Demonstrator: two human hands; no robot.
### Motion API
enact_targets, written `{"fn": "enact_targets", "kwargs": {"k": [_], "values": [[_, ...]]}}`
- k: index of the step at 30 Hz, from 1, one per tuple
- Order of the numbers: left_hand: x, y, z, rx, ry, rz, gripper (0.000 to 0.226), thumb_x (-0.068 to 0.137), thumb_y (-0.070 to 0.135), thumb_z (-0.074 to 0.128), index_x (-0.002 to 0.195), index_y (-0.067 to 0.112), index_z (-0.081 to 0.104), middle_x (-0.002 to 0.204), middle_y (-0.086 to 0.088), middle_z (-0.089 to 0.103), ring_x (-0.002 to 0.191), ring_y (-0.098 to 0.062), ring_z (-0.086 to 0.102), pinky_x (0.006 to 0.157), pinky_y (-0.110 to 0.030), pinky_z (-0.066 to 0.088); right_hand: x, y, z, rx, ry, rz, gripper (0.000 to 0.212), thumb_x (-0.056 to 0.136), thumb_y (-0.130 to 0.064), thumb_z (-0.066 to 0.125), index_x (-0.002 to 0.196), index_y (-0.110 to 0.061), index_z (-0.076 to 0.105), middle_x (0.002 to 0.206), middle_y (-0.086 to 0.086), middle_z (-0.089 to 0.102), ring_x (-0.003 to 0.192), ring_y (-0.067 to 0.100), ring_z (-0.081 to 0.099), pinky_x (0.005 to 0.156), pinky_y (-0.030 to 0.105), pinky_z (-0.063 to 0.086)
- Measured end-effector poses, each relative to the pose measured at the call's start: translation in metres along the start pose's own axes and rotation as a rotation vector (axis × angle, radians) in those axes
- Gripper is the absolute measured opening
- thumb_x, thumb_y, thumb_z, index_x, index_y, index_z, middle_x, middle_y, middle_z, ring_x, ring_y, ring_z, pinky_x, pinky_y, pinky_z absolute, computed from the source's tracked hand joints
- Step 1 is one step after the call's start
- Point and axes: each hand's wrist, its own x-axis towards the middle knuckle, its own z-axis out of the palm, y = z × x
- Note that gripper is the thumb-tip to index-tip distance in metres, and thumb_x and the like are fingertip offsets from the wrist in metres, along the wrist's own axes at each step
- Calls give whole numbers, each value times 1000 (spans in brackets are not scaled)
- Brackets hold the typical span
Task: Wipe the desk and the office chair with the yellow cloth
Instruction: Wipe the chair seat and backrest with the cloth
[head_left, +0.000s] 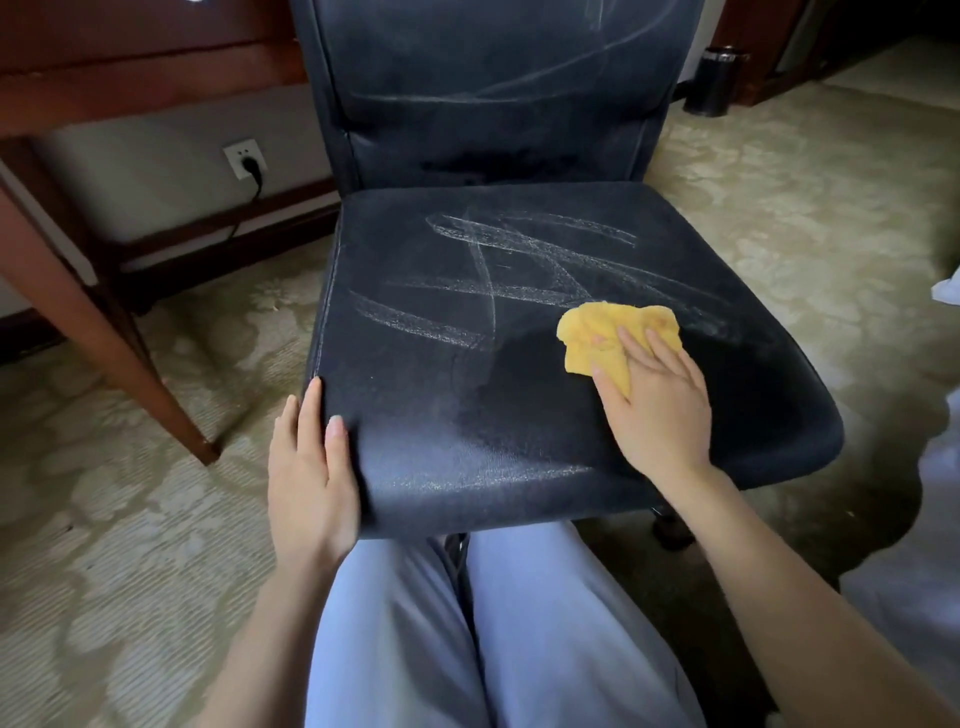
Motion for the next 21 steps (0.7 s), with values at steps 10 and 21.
{"fn": "enact_targets", "kwargs": {"k": [10,21], "values": [[1,1,-8,-63,-106,-30,68,89,53,19,151,24,22,157,-1,20,144,-8,14,111,-18,7,50,-115,34,-114,-388,-200,56,97,-56,17,148,-34,24,158,-7,14,146,21,2,117,42,-1],[1,4,-12,-126,-113,-42,65,92,53,10,151,27,22,158,4,18,144,-4,11,112,-19,7,-43,-113,25,-72,-155,-627,54,95,-49,33,144,-26,39,150,-2,37,143,23,25,116,41,20]]}}
